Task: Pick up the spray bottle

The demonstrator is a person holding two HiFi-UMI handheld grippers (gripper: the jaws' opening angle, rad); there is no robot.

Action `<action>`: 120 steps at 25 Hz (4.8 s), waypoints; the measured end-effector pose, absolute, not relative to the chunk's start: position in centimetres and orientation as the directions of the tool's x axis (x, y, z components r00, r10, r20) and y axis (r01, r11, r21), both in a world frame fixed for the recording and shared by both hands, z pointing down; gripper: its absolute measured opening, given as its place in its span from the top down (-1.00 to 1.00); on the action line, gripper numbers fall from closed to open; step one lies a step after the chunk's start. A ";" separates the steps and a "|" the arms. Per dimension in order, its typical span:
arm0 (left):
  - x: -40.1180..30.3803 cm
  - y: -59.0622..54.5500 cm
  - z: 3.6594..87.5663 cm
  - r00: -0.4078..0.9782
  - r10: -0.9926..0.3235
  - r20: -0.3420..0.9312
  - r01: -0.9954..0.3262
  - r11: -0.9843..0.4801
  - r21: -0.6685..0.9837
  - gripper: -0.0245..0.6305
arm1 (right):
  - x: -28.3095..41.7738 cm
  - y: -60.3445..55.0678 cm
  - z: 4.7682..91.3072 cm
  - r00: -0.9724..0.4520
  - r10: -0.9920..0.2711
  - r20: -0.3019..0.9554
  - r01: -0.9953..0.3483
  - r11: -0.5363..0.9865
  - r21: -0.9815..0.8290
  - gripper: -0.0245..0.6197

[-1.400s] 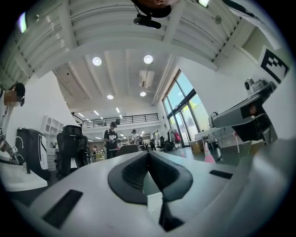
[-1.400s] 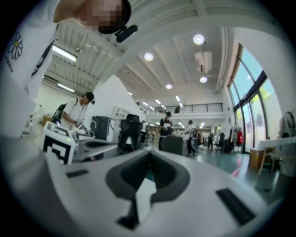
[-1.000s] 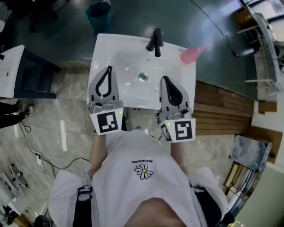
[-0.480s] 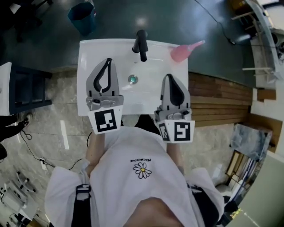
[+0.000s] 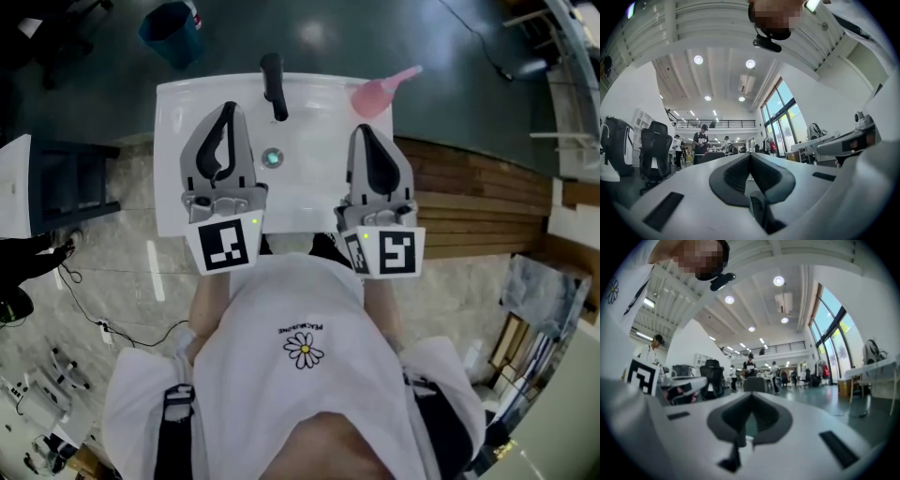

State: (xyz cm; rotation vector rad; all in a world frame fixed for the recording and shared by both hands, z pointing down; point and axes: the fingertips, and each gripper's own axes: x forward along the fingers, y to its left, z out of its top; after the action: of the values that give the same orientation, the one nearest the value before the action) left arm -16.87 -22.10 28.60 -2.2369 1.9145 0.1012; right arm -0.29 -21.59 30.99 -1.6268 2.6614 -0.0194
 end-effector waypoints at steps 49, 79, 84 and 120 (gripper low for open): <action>9.9 -36.0 41.7 0.706 -0.682 0.193 -0.701 -0.711 0.054 0.04 | 16.6 -17.2 36.5 -0.118 -0.991 0.067 -0.976 0.104 -0.191 0.83; 11.9 -38.2 47.4 0.677 -0.655 0.336 -0.699 -0.715 0.014 0.37 | 19.2 -16.9 39.3 -0.082 -0.989 0.126 -0.977 0.054 -0.209 0.83; 12.0 -38.4 47.5 0.677 -0.653 0.338 -0.698 -0.716 0.015 0.40 | 18.8 -17.2 39.5 -0.088 -0.988 0.128 -0.976 0.060 -0.209 0.83; -2.4 -31.4 23.6 0.546 -0.833 -0.088 -0.832 -0.528 -0.168 0.43 | 7.5 -23.6 29.6 -0.344 -0.937 -0.061 -0.935 0.348 -0.075 0.83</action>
State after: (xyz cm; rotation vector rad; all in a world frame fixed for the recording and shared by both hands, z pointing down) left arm -2.44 -31.43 23.58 -2.5916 1.4122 -0.0049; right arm 7.49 -23.60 29.62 -1.7426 2.5011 -0.0410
